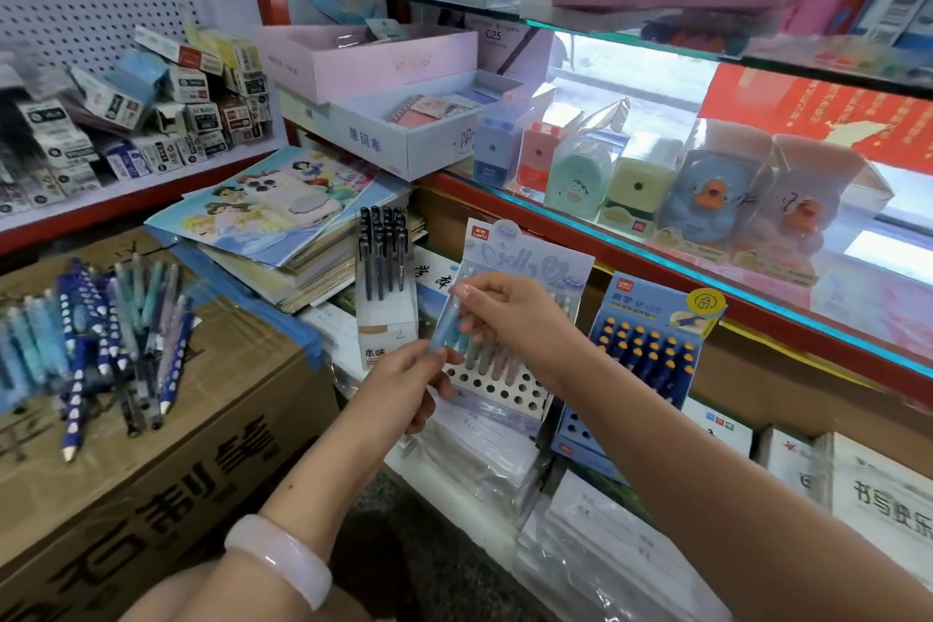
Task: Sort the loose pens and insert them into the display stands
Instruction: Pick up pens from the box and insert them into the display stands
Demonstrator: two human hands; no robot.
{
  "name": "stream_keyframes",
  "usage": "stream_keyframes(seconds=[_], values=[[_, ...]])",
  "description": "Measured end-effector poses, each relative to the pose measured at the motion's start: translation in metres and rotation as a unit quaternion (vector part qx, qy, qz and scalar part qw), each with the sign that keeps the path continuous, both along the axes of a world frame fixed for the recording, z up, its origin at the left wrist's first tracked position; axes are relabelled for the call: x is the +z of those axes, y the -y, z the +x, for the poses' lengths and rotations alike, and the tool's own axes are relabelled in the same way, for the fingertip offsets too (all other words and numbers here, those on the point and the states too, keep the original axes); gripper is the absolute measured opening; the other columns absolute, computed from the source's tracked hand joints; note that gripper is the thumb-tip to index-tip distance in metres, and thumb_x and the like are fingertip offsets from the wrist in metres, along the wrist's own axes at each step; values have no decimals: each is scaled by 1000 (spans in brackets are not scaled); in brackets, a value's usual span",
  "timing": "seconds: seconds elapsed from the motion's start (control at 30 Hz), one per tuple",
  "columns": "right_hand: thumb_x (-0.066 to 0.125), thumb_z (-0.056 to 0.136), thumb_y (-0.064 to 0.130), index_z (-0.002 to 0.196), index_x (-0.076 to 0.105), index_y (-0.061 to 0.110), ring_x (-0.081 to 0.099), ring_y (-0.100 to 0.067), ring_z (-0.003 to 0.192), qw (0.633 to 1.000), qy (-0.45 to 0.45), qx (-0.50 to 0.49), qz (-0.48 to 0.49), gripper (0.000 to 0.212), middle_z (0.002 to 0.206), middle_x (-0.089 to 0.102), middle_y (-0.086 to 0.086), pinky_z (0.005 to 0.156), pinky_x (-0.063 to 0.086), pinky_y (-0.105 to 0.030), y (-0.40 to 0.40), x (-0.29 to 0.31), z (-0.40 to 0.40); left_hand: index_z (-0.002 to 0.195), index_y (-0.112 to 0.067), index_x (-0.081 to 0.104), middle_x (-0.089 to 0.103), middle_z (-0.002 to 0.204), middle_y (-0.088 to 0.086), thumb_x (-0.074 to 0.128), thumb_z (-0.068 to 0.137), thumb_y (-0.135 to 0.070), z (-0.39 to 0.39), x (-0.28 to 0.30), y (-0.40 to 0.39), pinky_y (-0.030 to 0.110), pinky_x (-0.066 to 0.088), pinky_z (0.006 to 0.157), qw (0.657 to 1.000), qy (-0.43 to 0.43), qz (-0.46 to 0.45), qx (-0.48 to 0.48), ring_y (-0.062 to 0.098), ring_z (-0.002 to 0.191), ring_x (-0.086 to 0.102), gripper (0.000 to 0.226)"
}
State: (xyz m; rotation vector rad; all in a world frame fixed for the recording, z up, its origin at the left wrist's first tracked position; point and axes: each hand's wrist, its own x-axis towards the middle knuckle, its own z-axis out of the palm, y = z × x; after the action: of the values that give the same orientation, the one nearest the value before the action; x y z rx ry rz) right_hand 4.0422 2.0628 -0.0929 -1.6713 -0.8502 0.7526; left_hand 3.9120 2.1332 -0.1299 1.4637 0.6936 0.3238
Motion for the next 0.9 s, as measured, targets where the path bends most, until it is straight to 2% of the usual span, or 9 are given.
stream_keyframes(seconds=[0.1,0.2,0.27,0.37,0.47,0.57,0.73,0.9], values=[[54,94,18,96,64,8,59,-5,65,1000,4,6,7,15,73,63,-1,63,49,-15,-9,-1,2,97,-21,62,58,72,-1,39,99,-25,-3,-1,-5,19,32,47,999,-10,39,7,11,53,42,23],[53,94,18,95,63,9,59,-6,65,999,32,-28,18,13,74,63,-1,62,49,-14,-13,2,12,113,-27,53,56,99,-10,40,98,-33,-8,-8,-14,19,37,64,990,-58,125,8,5,81,51,21],[52,94,19,94,61,11,59,-5,66,991,106,-76,17,13,77,63,2,59,47,-10,-16,2,21,131,-27,43,51,119,-6,43,96,-36,-14,-17,-23,22,39,80,979,-107,172,5,9,103,51,36],[53,94,21,95,60,18,56,0,73,964,238,-117,-9,8,80,60,9,62,45,-9,-22,-8,31,139,-27,35,41,138,5,45,93,-42,-24,-27,-36,34,36,101,935,-203,290,2,23,124,40,49],[54,93,21,99,61,16,53,-2,75,951,281,-123,-37,10,83,58,7,69,43,-11,-33,-26,36,142,-30,29,35,141,2,43,92,-45,-32,-32,-42,39,32,104,881,-272,386,-12,22,130,31,54],[54,93,21,103,62,14,55,-7,78,945,300,-117,-54,14,87,61,3,71,44,-16,-44,-39,36,143,-28,26,33,141,0,42,93,-45,-35,-35,-45,38,31,102,856,-292,426,-28,21,129,30,55],[54,94,23,105,62,11,61,-17,85,927,355,-92,-81,18,97,68,-6,81,53,-33,-55,-52,32,143,-28,26,32,143,0,42,92,-45,-38,-37,-48,38,29,105,860,-288,421,-18,20,132,28,56],[58,91,26,102,67,13,53,-17,99,892,427,-74,-129,19,106,63,-5,84,43,-28,-59,-61,38,143,-28,27,31,144,-1,43,93,-44,-41,-36,-49,38,27,106,869,-277,410,-12,20,133,26,55]])
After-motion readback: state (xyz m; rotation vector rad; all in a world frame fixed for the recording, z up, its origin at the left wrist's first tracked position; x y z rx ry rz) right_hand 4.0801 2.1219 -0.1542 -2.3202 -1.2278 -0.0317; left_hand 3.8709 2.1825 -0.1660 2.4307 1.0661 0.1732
